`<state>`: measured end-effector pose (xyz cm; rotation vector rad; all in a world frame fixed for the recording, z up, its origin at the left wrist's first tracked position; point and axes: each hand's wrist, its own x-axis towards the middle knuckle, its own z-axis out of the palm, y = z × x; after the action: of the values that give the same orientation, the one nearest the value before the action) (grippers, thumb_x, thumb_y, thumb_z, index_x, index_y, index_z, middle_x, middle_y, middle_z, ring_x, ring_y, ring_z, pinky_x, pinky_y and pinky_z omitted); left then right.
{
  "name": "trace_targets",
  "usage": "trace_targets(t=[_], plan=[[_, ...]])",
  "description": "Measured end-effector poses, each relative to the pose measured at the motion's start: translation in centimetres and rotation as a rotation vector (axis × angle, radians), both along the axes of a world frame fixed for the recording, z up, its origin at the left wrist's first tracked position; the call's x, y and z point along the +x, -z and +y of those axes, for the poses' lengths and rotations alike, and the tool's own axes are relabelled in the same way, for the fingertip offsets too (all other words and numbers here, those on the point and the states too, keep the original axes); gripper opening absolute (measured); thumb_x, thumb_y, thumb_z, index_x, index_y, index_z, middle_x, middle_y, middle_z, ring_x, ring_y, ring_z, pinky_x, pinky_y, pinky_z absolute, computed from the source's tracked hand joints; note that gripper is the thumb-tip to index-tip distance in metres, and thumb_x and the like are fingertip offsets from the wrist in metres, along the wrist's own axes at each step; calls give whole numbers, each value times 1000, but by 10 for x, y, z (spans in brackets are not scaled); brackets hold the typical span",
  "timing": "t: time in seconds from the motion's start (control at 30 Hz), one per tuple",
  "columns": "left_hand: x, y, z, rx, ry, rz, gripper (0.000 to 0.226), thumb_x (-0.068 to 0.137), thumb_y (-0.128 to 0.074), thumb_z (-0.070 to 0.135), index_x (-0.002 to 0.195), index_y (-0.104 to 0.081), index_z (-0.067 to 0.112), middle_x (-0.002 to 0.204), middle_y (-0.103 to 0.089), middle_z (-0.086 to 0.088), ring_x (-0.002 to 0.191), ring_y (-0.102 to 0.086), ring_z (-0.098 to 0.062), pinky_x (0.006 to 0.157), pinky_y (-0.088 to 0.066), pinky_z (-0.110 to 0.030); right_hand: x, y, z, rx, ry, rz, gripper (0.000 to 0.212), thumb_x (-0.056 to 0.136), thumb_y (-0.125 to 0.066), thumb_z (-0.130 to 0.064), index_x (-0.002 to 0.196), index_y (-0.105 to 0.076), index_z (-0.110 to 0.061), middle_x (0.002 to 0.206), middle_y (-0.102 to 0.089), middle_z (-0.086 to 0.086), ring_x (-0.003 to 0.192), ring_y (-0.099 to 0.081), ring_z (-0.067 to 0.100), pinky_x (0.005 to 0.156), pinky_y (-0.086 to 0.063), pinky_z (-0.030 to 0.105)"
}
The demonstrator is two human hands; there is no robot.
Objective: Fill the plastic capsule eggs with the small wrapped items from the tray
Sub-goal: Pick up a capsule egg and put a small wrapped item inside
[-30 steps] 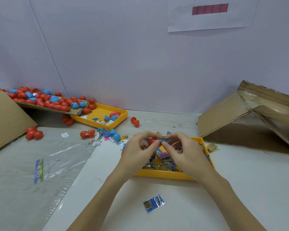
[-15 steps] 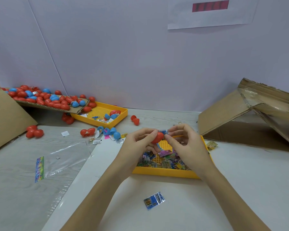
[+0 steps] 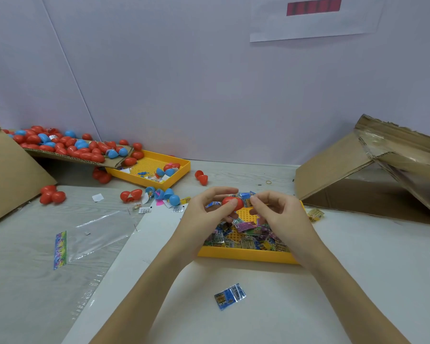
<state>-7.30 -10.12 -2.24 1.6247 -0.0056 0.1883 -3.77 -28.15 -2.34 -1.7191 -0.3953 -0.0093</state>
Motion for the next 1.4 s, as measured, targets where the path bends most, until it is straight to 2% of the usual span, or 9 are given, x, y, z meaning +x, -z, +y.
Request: trace_targets(t=[0.1, 0.23, 0.33, 0.5, 0.57, 0.73, 0.93, 1.13, 1.4], plan=[[-1, 0, 0, -10, -7, -25, 26, 92, -73, 23, 118, -71, 24, 111, -74, 2, 92, -75, -15, 83, -60, -27, -2, -1, 2, -2, -30, 14, 13, 96, -68, -27, 97, -76, -17, 81, -75, -2, 69, -65, -3, 65, -50, 13], [-1, 1, 2, -42, -15, -76, 29, 88, -78, 19, 116, -70, 22, 109, -76, 3, 102, -74, -16, 87, -59, -28, -4, -1, 3, 30, -28, 31, 9, 94, -72, -20, 100, -75, -15, 87, -77, -1, 83, -73, 7, 72, -56, 20], [-1, 0, 2, -23, 5, -111, 30, 86, -80, 17, 113, -70, 22, 108, -76, 5, 103, -73, -14, 81, -57, -20, -4, -2, 4, 70, -24, 47, 15, 92, -73, -12, 107, -72, -13, 94, -78, 2, 88, -75, 14, 76, -60, 24], [-1, 0, 0, 8, 0, -143, 34, 86, -80, 16, 117, -70, 24, 108, -76, 7, 104, -73, -12, 83, -59, -21, -2, -2, 6, 188, -44, 122, 31, 93, -72, -9, 120, -61, -19, 97, -79, 5, 91, -77, 17, 79, -61, 26], [-1, 0, 0, 38, -20, -166, 34, 87, -79, 16, 119, -70, 24, 107, -77, 9, 103, -73, -10, 83, -58, -20, -1, -2, 7, 226, -79, 139, 31, 95, -70, -12, 123, -61, -21, 98, -79, 4, 93, -77, 17, 79, -61, 24], [-2, 0, -1, 117, -46, -199, 35, 86, -80, 20, 120, -72, 24, 105, -77, 10, 100, -73, -9, 85, -58, -21, -2, 0, 7, 193, -46, 110, 22, 94, -72, -20, 116, -71, -17, 97, -79, 3, 91, -76, 18, 75, -61, 24], [-4, -1, -3, 98, -64, -204, 26, 91, -67, 35, 116, -75, 30, 104, -76, 11, 101, -72, -11, 85, -58, -23, -2, 0, 6, 277, -38, 142, 25, 92, -73, -18, 117, -70, -20, 96, -79, 7, 91, -77, 19, 77, -61, 25], [-3, 0, -2, 148, -70, -262, 28, 99, -62, 18, 125, -72, 19, 113, -74, -2, 104, -71, -12, 88, -58, -24, -2, 1, 9, 262, -3, 130, 32, 89, -76, -21, 120, -69, -21, 101, -79, 5, 93, -77, 18, 84, -61, 32], [-3, 0, -3, 217, -71, -293, 29, 101, -59, 16, 127, -70, 23, 114, -71, -6, 102, -69, -11, 88, -58, -23, -4, 3, 9, 224, 17, 90, 22, 88, -78, -24, 110, -74, -21, 98, -79, -5, 93, -76, 13, 81, -61, 24]])
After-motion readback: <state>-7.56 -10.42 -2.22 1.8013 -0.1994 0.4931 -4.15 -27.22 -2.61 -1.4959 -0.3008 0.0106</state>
